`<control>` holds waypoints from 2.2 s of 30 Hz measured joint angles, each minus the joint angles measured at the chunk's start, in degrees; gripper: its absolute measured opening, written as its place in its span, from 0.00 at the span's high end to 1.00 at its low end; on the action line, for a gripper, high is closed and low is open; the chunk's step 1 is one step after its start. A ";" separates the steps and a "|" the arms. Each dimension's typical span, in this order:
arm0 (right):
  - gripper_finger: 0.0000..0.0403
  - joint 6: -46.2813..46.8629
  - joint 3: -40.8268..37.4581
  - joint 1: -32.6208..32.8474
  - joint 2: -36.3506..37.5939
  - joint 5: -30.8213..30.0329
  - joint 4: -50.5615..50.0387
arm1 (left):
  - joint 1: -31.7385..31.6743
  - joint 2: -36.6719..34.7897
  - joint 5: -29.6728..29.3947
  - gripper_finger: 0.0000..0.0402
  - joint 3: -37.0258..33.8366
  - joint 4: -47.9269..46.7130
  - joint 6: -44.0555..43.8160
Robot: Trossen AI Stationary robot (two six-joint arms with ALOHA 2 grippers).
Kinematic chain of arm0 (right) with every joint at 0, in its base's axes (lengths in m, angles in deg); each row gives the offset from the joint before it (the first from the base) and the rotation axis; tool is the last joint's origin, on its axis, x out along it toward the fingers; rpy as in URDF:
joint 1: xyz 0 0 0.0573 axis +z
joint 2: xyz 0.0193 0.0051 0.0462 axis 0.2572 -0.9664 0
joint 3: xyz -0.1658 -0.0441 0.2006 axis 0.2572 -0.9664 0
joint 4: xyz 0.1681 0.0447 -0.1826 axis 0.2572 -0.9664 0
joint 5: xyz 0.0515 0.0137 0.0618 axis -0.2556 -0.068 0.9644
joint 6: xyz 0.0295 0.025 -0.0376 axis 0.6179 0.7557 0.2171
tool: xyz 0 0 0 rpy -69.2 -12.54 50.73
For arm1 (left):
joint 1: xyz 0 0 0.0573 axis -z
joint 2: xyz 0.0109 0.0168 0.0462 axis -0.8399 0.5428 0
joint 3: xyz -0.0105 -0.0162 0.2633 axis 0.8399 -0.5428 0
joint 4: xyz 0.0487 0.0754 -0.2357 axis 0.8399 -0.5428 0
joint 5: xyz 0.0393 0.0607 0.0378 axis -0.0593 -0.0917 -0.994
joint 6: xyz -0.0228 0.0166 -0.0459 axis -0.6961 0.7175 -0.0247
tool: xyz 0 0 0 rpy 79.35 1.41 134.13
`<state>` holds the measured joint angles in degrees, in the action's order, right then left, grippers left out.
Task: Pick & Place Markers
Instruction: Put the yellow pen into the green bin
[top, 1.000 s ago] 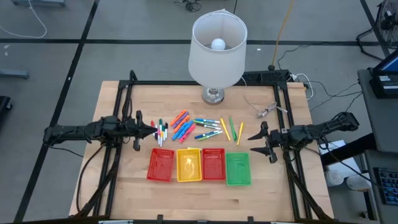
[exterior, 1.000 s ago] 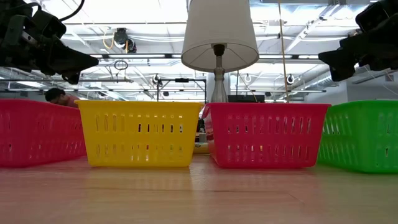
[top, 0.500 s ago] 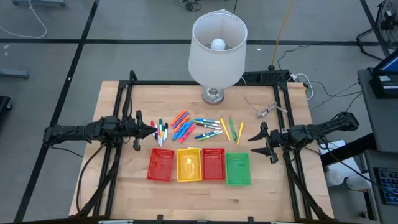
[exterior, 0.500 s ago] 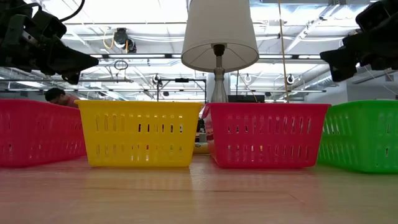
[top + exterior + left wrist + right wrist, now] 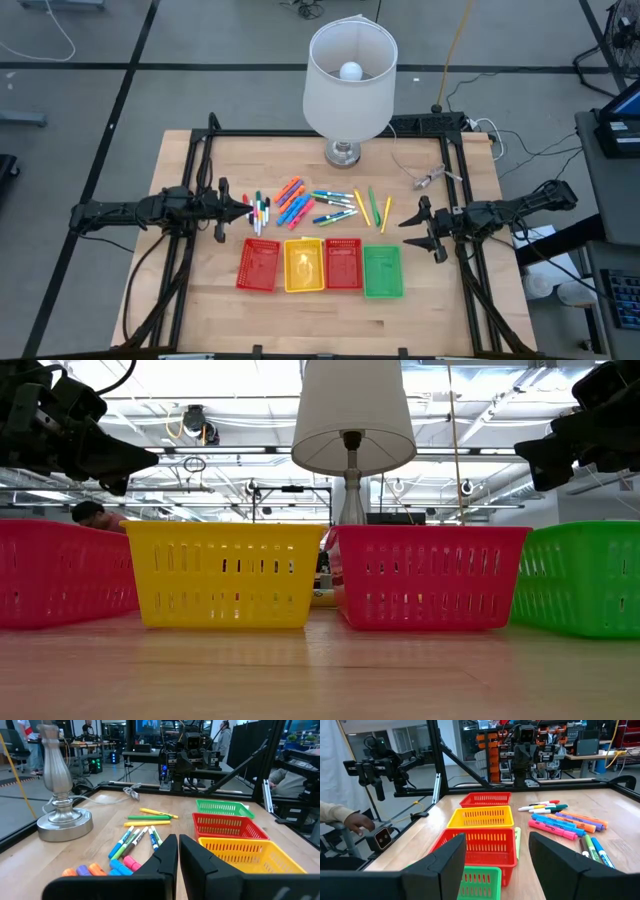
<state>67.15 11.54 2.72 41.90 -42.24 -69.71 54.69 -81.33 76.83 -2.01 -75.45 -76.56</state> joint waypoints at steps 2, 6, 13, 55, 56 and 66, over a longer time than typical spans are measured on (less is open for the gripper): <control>0.48 0.00 0.00 0.00 0.00 0.00 0.00 | 0.00 0.00 0.01 0.95 -0.02 0.01 0.01; 0.48 0.00 0.00 0.00 0.00 0.00 0.00 | 0.02 -0.01 0.00 0.95 0.00 0.01 -0.01; 0.48 0.63 0.00 0.00 0.00 -0.02 0.02 | 0.01 0.00 0.00 0.95 -0.02 0.00 -0.08; 0.48 3.47 -0.01 -0.02 -0.02 -0.30 0.26 | -0.01 0.02 -0.02 0.95 -0.02 0.01 -0.12; 0.48 4.32 0.00 -0.02 -0.03 -0.61 0.20 | -0.01 0.00 -0.02 0.95 -0.02 0.01 -0.12; 0.48 6.20 4.35 -0.02 -11.28 -19.72 5.60 | 0.02 0.02 -0.02 0.95 -0.02 0.01 -0.11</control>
<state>73.35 15.89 2.70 30.62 -61.96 -64.11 54.71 -81.31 76.81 -2.03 -75.44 -76.68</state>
